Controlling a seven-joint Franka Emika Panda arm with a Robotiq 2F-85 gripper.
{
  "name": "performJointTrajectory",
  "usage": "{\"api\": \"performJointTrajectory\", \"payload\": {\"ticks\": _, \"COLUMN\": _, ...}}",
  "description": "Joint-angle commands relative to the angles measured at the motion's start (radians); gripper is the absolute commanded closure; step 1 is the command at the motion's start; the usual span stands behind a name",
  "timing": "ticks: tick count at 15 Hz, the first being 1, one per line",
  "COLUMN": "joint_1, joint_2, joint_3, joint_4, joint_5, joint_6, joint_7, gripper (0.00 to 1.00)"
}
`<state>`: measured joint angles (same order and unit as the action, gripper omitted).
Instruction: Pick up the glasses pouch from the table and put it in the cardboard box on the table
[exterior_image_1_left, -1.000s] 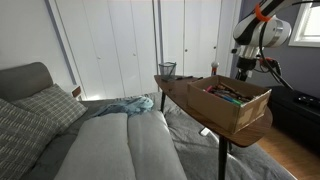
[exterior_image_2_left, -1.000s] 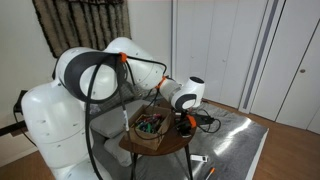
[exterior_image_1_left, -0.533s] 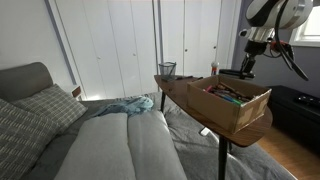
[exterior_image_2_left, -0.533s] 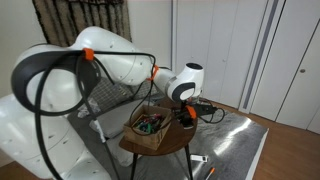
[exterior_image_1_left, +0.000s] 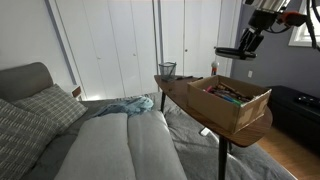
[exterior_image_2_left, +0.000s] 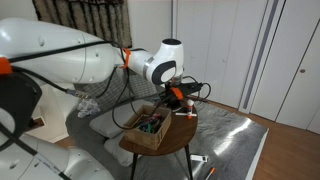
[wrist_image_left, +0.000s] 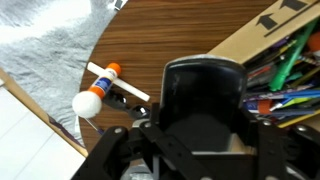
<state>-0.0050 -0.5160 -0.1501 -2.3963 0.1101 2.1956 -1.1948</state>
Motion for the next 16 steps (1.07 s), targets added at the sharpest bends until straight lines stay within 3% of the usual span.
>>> {"api": "performJointTrajectory", "payload": {"ticks": 1, "joint_1": 0.094, "joint_2": -0.091, "joint_3": 0.034, "joint_4": -0.027, "joint_5": -0.01, "joint_6": -0.106, "joint_7": -0.04, "gripper": 0.55}}
{"api": "performJointTrajectory", "payload": {"ticks": 5, "joint_1": 0.146, "joint_2": -0.068, "joint_3": 0.056, "joint_4": -0.042, "joint_5": -0.019, "joint_6": -0.167, "joint_7": -0.031, "gripper": 0.55}}
{"api": "performJointTrajectory", "payload": {"ticks": 10, "joint_1": 0.136, "joint_2": -0.001, "joint_3": 0.019, "joint_4": -0.114, "joint_5": -0.032, "joint_6": -0.105, "joint_7": -0.11, "gripper": 0.55}}
{"api": "performJointTrajectory", "payload": {"ticks": 14, "joint_1": 0.129, "joint_2": 0.062, "joint_3": 0.002, "joint_4": -0.106, "joint_5": -0.016, "joint_6": -0.046, "joint_7": -0.155, "gripper": 0.55}}
{"api": "performJointTrajectory", "payload": {"ticks": 15, "joint_1": 0.129, "joint_2": 0.074, "joint_3": 0.0, "joint_4": -0.101, "joint_5": -0.013, "joint_6": -0.034, "joint_7": -0.159, "gripper": 0.07}}
{"api": "performJointTrajectory", "payload": {"ticks": 16, "joint_1": 0.129, "joint_2": 0.084, "joint_3": 0.0, "joint_4": -0.097, "joint_5": -0.008, "joint_6": -0.029, "joint_7": -0.159, "gripper": 0.06}}
